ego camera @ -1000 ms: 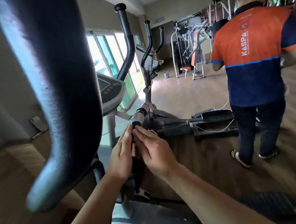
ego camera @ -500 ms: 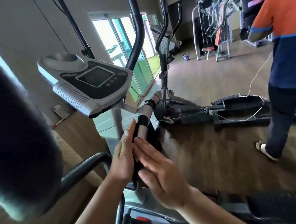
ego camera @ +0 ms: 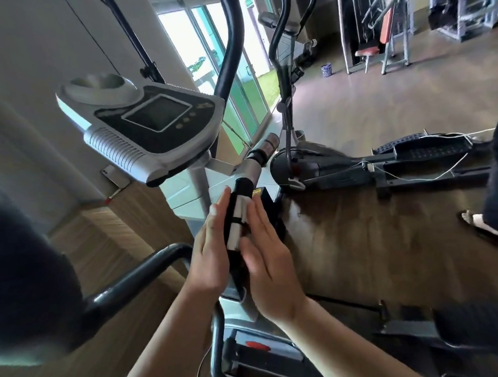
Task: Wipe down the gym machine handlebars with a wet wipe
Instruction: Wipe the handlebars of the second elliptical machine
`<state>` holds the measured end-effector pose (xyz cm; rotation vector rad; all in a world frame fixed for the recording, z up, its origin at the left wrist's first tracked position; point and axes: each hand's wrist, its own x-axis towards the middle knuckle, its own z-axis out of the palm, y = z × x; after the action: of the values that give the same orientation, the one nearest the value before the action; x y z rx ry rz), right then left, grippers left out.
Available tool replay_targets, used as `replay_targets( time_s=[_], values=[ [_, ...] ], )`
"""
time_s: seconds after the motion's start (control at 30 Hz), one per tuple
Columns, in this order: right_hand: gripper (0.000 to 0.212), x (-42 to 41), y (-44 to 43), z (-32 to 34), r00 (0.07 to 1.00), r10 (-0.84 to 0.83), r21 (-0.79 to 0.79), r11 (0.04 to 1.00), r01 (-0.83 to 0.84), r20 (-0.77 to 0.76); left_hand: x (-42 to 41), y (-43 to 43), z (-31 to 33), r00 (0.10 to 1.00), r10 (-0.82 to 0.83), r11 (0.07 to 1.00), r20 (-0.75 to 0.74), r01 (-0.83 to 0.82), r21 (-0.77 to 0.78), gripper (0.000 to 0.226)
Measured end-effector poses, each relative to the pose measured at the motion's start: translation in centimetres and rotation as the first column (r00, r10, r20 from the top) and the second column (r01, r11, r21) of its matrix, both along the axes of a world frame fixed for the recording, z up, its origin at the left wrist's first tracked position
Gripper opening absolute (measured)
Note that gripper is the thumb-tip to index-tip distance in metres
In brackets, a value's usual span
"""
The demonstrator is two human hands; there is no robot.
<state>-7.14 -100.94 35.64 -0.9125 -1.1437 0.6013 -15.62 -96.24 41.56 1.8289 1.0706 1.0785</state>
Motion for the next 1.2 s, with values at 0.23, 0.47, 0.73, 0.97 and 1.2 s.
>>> replay_targets(
  time_s=[0.23,0.47,0.73,0.97,1.2],
  values=[
    [0.058,-3.3,-1.3,0.0,0.936,0.009,0.002,1.000,-0.009,-0.353,0.0,-0.1,0.0,1.000,0.024,0.999,-0.006,-0.024,0.038,0.055],
    [0.054,-4.3,-3.5,-0.4,0.991,-0.048,0.072,0.996,0.057,-0.121,-0.2,-0.2,0.1,0.999,0.026,0.999,-0.040,-0.024,0.047,0.064],
    [0.050,1.2,0.5,-0.6,0.930,-0.230,0.167,0.968,0.188,0.288,-0.3,0.4,0.0,0.998,-0.046,0.998,0.031,0.048,-0.047,0.063],
    [0.034,4.2,2.5,1.4,0.818,-0.430,0.306,0.894,0.326,0.383,-0.9,-0.1,1.4,0.991,-0.061,0.998,-0.120,0.057,-0.036,0.072],
    [0.022,8.9,5.4,2.9,0.978,-0.209,0.021,0.978,0.208,0.022,1.7,1.4,6.2,0.862,0.130,0.974,-0.490,-0.018,0.227,0.073]
  ],
)
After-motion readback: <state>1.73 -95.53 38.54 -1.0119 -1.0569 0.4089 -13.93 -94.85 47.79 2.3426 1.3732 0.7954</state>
